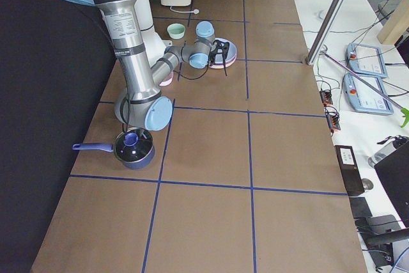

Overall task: Stack three plates with pink and blue
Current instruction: 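Lift the blue plate, carry it onto the pink plate, open right gripper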

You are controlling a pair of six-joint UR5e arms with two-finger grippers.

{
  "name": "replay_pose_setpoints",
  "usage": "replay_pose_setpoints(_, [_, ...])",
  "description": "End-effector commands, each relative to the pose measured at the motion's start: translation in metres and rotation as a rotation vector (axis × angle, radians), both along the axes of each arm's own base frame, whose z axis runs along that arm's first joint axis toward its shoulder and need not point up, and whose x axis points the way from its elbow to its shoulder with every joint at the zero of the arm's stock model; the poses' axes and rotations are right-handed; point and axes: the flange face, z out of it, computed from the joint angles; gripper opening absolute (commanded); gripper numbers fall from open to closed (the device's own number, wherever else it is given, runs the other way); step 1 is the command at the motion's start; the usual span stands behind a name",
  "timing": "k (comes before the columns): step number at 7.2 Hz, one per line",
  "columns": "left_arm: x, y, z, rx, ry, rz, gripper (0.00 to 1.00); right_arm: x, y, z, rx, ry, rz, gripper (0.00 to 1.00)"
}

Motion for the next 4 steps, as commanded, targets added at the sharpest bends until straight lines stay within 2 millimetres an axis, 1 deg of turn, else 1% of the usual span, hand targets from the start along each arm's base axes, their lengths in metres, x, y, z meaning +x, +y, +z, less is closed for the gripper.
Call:
replay_pose_setpoints(1, [0.0,0.0003,0.0004,-0.001,-0.001,0.0,1.0,-0.0096,-0.0043,0.0004,0.0,0.011,0.008,0.0])
replay_pose_setpoints(2, [0.0,0.0003,0.0004,-0.001,-0.001,0.0,1.0,-0.0089,-0.0048,0.0014,0.0,0.013,0.008,0.32])
replay_pose_setpoints(3, [0.0,-0.0004,-0.0003,0.0,0.001,0.0,1.0,-0.0127,-0.0059,0.0018,-0.002,0.021,0.007,0.99])
replay_pose_setpoints(4, [0.0006,-0.0006,-0.0003,-0.001,0.001,0.0,1.0,-0.0134,-0.0097,-0.0039,-0.011,0.033,0.003,1.0])
